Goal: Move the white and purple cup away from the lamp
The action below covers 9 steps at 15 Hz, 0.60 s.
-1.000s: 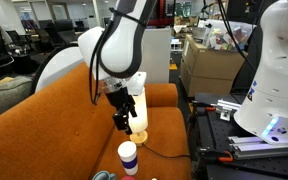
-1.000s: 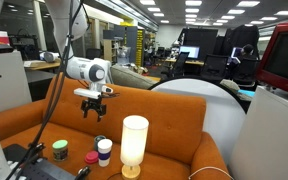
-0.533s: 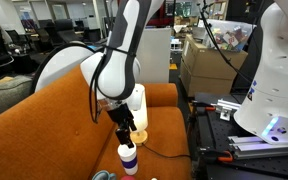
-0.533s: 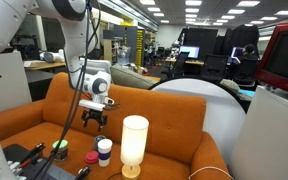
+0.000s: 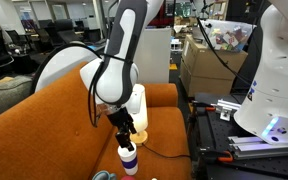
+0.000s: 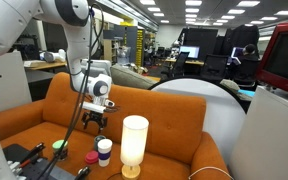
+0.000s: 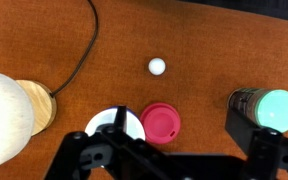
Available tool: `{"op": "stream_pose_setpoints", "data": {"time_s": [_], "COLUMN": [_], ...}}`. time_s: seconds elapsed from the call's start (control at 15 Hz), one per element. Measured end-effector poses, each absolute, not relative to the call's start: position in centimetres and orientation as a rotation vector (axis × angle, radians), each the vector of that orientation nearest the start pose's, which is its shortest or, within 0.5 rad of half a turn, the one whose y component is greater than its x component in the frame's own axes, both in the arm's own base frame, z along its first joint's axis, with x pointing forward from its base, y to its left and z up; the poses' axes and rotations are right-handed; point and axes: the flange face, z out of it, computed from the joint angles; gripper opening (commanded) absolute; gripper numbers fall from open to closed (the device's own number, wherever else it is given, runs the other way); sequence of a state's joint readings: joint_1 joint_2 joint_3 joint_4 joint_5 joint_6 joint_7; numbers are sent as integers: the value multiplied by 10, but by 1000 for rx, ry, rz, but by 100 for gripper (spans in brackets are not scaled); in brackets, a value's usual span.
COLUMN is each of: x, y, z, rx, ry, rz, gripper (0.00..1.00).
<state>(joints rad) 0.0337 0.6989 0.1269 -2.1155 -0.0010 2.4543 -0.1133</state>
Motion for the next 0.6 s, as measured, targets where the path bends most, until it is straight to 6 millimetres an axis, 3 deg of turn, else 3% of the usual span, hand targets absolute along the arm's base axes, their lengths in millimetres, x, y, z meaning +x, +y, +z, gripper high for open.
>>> {"op": "stream_pose_setpoints", "data": {"time_s": [0.33,0.6], "x": [510,524], "y": [90,91], "z": [52,23], "rx": [-2989,-2960], "ry": [-392,-460], "rz": [542,531], "gripper": [100,100]}}
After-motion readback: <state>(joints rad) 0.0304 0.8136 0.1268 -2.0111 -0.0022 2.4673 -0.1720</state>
